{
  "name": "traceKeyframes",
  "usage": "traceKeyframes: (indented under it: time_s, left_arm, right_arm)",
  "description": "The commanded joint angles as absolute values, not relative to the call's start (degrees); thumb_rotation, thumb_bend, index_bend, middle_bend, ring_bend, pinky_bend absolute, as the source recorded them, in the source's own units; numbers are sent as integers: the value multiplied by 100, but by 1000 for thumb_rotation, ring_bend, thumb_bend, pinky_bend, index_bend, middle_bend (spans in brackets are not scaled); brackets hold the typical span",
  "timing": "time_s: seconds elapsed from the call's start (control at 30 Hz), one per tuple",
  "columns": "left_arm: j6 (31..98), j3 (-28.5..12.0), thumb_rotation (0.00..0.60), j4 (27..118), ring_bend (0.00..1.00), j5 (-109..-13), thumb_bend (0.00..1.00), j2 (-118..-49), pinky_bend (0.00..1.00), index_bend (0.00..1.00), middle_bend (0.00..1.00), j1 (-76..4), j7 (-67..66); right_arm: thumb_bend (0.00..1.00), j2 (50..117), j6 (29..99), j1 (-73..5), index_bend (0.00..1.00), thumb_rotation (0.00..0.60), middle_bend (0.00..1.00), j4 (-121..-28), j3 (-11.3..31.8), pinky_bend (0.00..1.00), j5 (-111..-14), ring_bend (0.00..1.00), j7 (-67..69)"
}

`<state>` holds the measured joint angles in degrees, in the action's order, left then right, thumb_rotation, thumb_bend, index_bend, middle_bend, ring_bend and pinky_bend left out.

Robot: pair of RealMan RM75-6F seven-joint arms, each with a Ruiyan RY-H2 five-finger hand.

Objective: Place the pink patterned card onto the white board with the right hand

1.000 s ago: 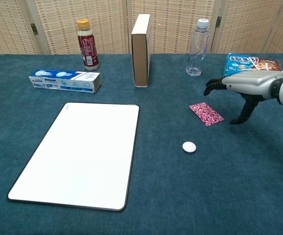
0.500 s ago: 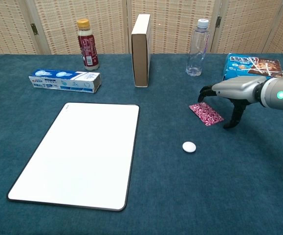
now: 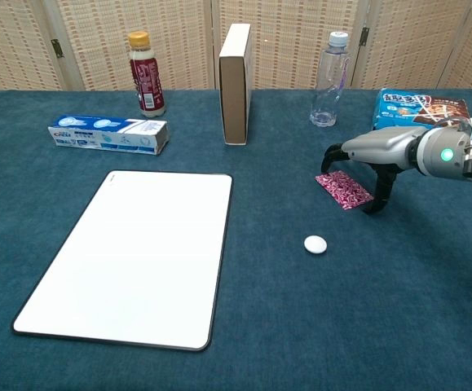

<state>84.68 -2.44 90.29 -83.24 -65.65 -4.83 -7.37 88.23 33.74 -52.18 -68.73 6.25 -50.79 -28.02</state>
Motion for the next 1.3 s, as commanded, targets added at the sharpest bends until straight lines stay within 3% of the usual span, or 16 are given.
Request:
traceKeyframes:
  time_s: [0.03, 0.23, 0.53, 0.83, 1.1, 1.3]
  left_arm:
    - [8481, -247, 600, 9018, 64, -8332, 184, -6570, 0, 213, 122, -478, -716]
    - [8468, -245, 600, 8972, 64, -8337, 184, -6579, 0, 213, 122, -479, -682]
    - [8484, -238, 600, 8966, 64, -8381, 184, -6597, 0, 213, 122, -479, -673]
    - [8503, -237, 600, 8990, 64, -8400, 184, -6582, 0, 213, 122, -473, -696]
    - [8531, -239, 600, 9027, 64, -8407, 184, -6558, 0, 213, 122, -456, -701]
    - [8570, -235, 600, 9081, 64, -8435, 184, -6521, 0, 212, 122, -439, -720]
  right_arm:
    - [266, 8854, 3381, -5272, 157, 600, 44, -6855, 588, 0, -5020, 32, -2804]
    - [265, 8811, 3504, -5298, 264, 600, 53, -6921, 508, 0, -4965, 17, -2804]
    - [265, 8735, 3731, -5259, 306, 600, 68, -7054, 428, 0, -5006, 0, -2743]
    - [265, 8634, 3920, -5218, 316, 600, 72, -7218, 414, 0, -5135, 0, -2654]
    - [265, 8295, 4379, -5183, 316, 600, 72, -8093, 444, 0, -5767, 0, -2665]
    - [266, 8411, 4417, -5341, 316, 600, 72, -8493, 435, 0, -6133, 0, -2855]
